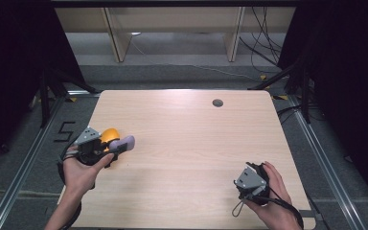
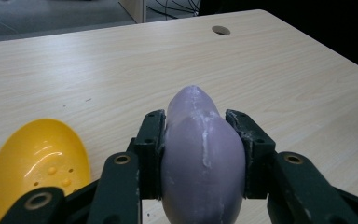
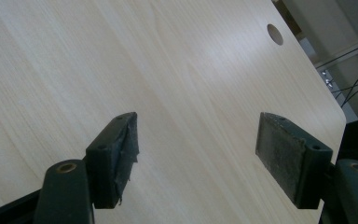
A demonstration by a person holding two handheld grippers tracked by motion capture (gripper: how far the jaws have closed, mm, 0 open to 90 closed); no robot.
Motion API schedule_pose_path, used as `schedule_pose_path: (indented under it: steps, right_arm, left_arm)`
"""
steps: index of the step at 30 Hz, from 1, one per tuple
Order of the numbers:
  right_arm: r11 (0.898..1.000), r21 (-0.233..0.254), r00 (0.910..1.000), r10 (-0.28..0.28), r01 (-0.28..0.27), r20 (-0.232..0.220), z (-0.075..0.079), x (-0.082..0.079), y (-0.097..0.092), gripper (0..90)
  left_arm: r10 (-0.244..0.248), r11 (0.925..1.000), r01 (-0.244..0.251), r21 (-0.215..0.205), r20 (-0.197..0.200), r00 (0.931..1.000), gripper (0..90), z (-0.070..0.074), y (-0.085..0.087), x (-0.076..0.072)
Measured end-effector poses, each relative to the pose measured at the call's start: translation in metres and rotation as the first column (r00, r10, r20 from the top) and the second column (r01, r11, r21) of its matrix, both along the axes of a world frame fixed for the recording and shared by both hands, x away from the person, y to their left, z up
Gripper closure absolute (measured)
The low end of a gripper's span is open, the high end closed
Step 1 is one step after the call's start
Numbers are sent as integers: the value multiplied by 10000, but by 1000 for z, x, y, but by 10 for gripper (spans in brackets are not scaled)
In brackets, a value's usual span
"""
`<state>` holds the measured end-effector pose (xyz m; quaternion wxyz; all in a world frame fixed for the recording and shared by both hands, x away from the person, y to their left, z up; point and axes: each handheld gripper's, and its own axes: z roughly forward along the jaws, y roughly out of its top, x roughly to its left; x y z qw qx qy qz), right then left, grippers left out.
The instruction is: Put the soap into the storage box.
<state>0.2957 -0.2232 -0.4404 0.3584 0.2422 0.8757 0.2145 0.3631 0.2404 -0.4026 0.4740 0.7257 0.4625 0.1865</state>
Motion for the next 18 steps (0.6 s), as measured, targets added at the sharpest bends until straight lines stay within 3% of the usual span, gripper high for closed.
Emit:
schedule_pose_path:
  steps: [12,18]
  right_arm:
    - [10000,-95,10000,-9,9,13,0,0,0,305]
    - [10000,-18,10000,-11,11,-24,0,0,0,306]
  left_arm:
    - [942,9955,-943,63,131,9955,586,-3,15,2]
    - [1818,9827,-1825,308,240,9830,586,-7,23,6]
